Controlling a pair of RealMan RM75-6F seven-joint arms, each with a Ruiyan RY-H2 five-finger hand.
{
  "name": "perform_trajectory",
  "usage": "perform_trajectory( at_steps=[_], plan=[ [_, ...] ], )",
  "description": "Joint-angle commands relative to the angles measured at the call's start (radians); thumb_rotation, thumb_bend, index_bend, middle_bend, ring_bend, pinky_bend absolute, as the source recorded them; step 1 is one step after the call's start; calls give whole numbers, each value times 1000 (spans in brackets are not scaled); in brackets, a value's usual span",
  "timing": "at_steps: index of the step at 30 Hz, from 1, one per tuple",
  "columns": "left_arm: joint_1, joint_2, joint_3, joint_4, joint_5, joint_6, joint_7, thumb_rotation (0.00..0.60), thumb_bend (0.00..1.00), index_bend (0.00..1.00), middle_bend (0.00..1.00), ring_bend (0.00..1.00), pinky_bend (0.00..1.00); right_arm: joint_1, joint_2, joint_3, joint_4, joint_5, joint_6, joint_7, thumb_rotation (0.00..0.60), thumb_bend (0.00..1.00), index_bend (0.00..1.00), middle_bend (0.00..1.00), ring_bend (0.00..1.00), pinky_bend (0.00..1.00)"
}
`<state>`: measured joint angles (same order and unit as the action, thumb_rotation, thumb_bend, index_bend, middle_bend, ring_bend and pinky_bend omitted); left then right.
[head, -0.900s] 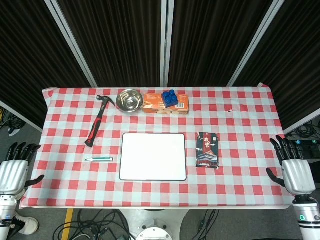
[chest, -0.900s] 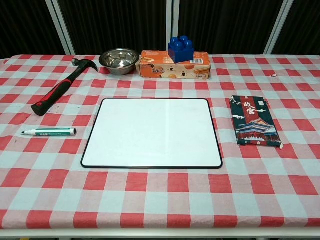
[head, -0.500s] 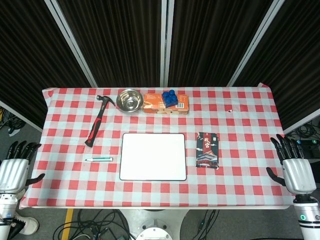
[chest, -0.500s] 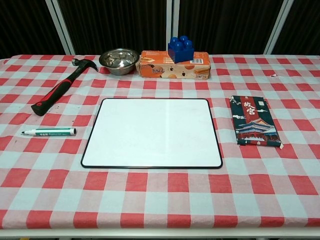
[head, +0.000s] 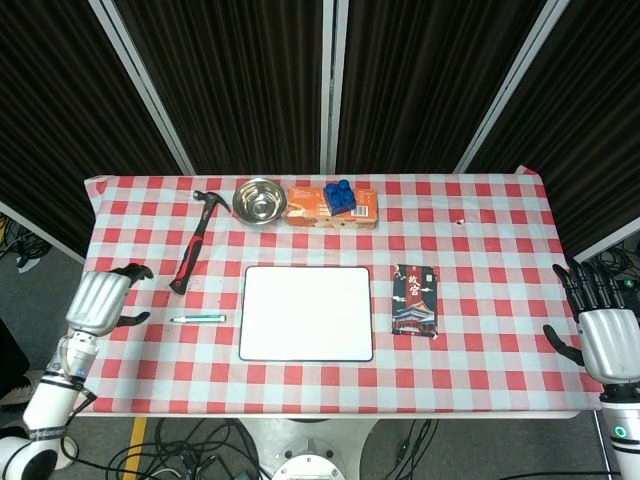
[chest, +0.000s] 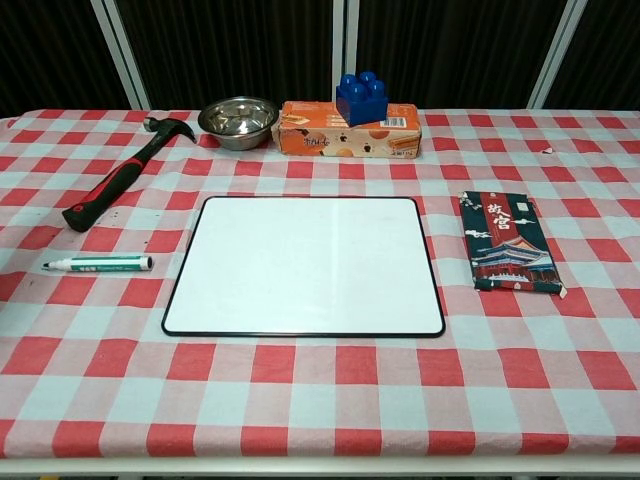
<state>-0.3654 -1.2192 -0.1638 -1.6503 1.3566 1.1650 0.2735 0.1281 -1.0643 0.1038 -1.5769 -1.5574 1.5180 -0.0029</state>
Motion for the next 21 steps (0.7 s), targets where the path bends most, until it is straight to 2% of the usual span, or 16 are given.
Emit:
perform_trajectory(
  at_steps=[1, 7, 11, 13, 21],
  plan=[
    [-89, -121, -7, 20, -104, -85, 177, 600, 110, 433, 465, 629, 919, -4, 1, -3, 7, 4, 1, 8, 600, 162, 0, 16, 0, 53],
    [-125, -262, 27, 91, -171, -70, 373, 600, 165, 438, 489, 681, 950, -14, 5, -7, 19, 18, 0, 24, 600, 161, 0, 16, 0, 53],
    [-139, -310, 47, 106, -222, -63, 484, 600, 283, 437, 493, 710, 966, -15, 0, -10, 27, 24, -5, 33, 600, 161, 0, 15, 0, 53],
    [-151, -333, 51, 105, -255, -60, 543, 600, 308, 435, 493, 718, 974, -13, -3, -11, 31, 24, -10, 39, 600, 162, 0, 15, 0, 53],
    [-193, -404, 39, 112, -396, -68, 653, 600, 311, 429, 494, 739, 987, -17, -7, -15, 44, 22, -8, 56, 600, 161, 0, 15, 0, 53]
  ],
)
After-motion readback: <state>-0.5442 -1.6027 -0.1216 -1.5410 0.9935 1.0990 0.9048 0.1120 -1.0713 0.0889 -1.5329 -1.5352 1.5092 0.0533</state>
